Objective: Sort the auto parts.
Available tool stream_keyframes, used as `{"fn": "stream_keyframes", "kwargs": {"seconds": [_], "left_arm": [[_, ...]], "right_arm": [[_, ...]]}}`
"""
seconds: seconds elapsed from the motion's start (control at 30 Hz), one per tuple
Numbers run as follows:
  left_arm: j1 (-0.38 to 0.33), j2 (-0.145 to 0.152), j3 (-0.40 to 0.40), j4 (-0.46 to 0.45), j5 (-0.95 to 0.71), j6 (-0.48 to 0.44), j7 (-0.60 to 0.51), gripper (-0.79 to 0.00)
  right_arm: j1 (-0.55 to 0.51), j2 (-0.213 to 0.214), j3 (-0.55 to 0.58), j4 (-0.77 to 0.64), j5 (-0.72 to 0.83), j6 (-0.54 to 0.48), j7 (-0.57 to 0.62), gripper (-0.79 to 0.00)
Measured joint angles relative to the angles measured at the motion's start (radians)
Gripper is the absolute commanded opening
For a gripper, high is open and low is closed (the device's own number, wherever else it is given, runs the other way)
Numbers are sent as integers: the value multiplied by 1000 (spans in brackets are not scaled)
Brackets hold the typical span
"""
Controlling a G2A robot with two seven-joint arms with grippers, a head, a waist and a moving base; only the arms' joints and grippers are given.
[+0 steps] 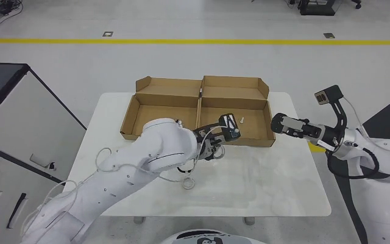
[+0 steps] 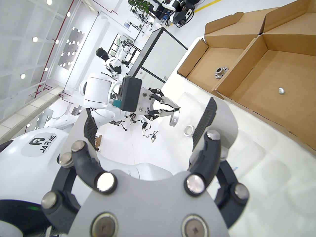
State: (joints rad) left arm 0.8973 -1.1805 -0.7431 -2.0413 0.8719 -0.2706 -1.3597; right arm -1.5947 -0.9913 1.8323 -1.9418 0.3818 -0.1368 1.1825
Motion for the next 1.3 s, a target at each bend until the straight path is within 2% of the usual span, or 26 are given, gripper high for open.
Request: {"fn": "stream_keyframes", "kwargs": {"seconds": [0.27,0.4,0.6,0.9,1.3], "left_arm": [[94,30,-166,-55,-119,22,79,-785],[163,46,-261,-65,-237,15,132,-785],[264,62,-361,-63,-443,-19,213,-785],[356,80,-465,-76,-665,-82,292,-785],[403,96,-542,-62,-1028,-182,303,-785]], "right_arm": [[0,0,0,0,0,0,0,0],[0,0,0,0,0,0,0,0],[0,0,0,0,0,0,0,0],[0,0,0,0,0,0,0,0],[0,0,0,0,0,0,0,0]]}}
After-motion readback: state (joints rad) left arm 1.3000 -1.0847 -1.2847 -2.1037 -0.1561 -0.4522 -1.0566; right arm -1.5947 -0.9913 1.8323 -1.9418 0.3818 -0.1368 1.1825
